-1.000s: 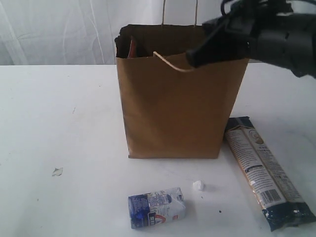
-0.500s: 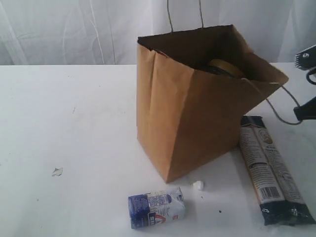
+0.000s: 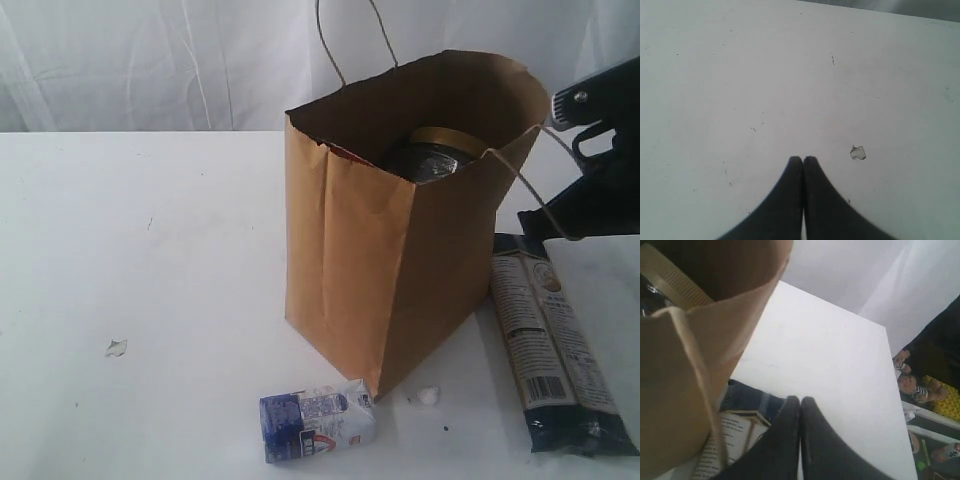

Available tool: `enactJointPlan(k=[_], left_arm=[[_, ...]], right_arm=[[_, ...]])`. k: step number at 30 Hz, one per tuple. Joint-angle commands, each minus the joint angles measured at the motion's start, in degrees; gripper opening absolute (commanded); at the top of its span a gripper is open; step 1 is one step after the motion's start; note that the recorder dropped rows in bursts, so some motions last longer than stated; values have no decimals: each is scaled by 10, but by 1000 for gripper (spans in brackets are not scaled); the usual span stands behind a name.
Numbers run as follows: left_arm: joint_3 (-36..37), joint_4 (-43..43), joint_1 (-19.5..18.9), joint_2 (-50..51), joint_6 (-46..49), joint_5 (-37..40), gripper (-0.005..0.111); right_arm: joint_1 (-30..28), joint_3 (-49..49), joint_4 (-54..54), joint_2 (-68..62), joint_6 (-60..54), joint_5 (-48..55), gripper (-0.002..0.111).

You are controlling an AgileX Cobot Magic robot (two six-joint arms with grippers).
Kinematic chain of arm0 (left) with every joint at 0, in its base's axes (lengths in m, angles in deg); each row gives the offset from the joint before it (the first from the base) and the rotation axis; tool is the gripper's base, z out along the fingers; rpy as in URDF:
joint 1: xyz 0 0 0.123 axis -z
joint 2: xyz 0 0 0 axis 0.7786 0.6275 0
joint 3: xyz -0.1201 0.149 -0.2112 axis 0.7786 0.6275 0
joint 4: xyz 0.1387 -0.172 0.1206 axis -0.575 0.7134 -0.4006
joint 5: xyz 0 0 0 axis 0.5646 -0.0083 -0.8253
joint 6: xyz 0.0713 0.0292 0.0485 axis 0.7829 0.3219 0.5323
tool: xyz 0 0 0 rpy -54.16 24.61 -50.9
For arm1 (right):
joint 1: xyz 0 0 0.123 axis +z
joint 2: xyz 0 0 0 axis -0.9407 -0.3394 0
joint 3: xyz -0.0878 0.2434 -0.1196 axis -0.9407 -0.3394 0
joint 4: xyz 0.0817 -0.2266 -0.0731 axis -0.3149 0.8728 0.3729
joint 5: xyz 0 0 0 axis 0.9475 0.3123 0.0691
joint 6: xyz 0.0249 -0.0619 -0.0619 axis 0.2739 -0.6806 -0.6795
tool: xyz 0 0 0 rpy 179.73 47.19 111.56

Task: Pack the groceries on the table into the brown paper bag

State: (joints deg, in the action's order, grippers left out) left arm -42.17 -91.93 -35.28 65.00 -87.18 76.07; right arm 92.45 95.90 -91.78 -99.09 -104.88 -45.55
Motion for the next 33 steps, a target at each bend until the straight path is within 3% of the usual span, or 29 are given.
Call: enactJointPlan(k=[1,4,10,13,19,28,29,32,33], left_arm=[[4,-2,2,-2,-2,-2,0],[4,-2,2,-2,-2,-2,0],[4,-2,2,-2,-2,-2,0],[4,-2,2,-2,-2,-2,0],[4,-2,2,-2,-2,-2,0],[4,-2,2,-2,-2,-2,0],[4,-2,2,-2,-2,-2,0],[4,-2,2,-2,-2,-2,0],[4,-2,2,-2,-2,-2,0]], right_arm=[[-3,-4,1,2,-4,10,0],[-3,-4,1,2,8,36,4],[-3,5,1,2,25,114,43],[-3,29,1,5,24,72,52],[-3,104,9,38,24,4,52],[-3,141,-31,139,21,103,50],[-3,137,-39,155,15,103,46],[-3,111,-39,227,-46,103,10],[-3,105,-39,241,-50,103,5]])
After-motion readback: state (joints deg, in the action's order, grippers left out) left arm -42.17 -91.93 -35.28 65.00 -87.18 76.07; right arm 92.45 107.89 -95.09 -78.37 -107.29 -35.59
